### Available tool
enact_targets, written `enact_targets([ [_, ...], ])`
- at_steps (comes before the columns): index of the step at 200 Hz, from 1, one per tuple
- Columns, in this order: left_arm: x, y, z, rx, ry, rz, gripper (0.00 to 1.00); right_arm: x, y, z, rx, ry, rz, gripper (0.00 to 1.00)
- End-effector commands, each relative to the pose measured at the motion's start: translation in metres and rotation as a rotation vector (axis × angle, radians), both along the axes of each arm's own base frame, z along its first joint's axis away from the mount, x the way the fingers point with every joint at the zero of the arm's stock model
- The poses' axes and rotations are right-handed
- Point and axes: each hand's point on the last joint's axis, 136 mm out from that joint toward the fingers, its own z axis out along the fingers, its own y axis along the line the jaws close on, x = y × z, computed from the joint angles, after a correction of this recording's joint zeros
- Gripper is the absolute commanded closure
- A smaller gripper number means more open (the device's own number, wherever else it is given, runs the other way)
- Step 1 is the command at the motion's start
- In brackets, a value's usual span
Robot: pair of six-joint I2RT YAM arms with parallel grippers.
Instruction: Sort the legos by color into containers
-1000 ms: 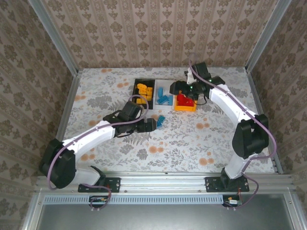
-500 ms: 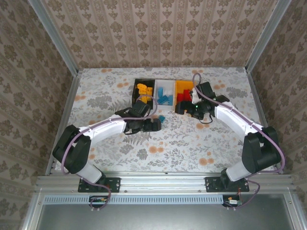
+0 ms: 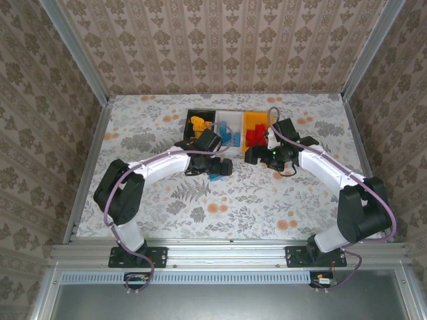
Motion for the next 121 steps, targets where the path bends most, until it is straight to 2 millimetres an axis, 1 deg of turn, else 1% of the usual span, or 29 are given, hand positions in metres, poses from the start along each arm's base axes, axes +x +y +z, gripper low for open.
enact_targets([
  [1, -0.003, 0.001, -0.006, 0.105, -0.005, -0.178, 0.00, -0.003, 0.003, -0.006, 0.002, 0.009, 0.022, 0.11],
  [25, -0.003, -0.005, -0.013, 0.128, -0.001, -0.276, 0.00, -0.003, 0.002, -0.008, 0.000, 0.016, 0.021, 0.11],
  [43, -0.001, -0.007, -0.017, 0.136, -0.002, -0.311, 0.00, -0.003, 0.002, -0.010, -0.009, 0.019, 0.020, 0.11],
  [84, -0.008, -0.013, -0.027, 0.109, 0.038, -0.347, 0.01, -0.002, -0.001, -0.014, -0.024, 0.026, 0.017, 0.11],
  [121, -0.017, -0.018, -0.028, 0.089, 0.037, -0.359, 0.06, -0.003, -0.001, -0.016, -0.026, 0.030, 0.016, 0.11],
])
